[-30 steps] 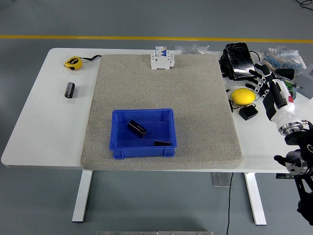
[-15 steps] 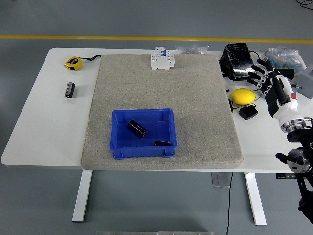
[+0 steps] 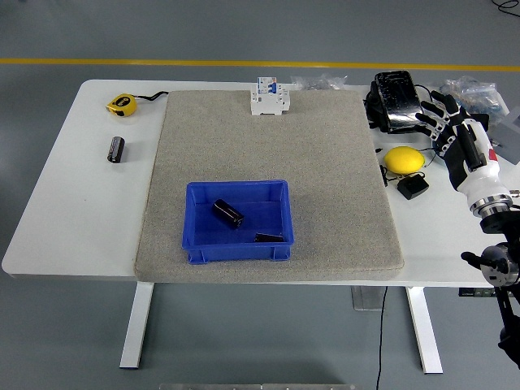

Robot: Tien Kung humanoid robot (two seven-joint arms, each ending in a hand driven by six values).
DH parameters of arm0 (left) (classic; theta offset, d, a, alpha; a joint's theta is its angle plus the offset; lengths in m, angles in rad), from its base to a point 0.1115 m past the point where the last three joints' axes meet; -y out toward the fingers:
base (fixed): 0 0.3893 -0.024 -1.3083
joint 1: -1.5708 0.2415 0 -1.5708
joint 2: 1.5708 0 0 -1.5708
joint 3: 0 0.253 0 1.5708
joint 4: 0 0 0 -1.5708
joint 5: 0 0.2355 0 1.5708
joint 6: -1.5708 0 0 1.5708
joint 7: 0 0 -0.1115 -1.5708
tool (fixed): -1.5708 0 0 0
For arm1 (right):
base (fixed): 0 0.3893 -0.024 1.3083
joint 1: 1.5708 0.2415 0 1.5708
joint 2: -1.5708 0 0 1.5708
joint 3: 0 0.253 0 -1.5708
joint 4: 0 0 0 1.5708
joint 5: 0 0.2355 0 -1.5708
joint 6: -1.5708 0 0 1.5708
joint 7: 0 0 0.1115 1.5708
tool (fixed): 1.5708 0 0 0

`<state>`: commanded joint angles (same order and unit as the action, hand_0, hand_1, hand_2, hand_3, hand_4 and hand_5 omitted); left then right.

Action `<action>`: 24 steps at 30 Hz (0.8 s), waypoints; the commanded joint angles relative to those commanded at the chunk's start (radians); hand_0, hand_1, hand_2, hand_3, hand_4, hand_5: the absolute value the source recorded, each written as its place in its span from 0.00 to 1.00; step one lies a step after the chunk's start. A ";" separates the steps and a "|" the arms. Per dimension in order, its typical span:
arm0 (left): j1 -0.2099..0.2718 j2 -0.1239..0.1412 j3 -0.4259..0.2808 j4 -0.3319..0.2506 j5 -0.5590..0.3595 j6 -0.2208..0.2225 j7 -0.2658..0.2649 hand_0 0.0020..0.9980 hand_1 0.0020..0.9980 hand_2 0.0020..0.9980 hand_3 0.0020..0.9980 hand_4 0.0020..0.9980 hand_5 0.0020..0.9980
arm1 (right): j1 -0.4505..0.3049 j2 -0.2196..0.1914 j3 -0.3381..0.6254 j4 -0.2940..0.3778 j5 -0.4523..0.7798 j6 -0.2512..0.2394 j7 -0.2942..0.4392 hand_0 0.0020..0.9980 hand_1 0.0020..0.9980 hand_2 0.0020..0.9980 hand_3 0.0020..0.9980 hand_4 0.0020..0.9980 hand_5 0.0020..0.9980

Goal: Pick up the battery,place it into the box

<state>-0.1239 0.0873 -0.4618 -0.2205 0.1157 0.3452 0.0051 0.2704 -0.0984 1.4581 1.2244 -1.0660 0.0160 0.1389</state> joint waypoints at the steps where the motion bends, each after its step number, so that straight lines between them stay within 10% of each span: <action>1: 0.000 0.000 -0.002 0.000 0.004 0.000 0.001 0.73 0.72 0.81 0.73 0.74 0.52 | -0.001 0.000 0.001 0.000 0.000 0.000 0.000 0.75 0.76 0.80 0.83 1.00 0.82; 24: -0.006 0.000 -0.040 0.004 0.062 -0.004 0.011 0.73 0.72 0.81 0.73 0.74 0.52 | 0.004 -0.005 0.025 0.015 -0.060 0.007 0.004 0.78 0.77 0.81 0.86 1.00 0.83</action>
<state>-0.1297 0.0878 -0.5018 -0.2167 0.1782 0.3416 0.0158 0.2743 -0.1030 1.4830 1.2395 -1.1257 0.0227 0.1424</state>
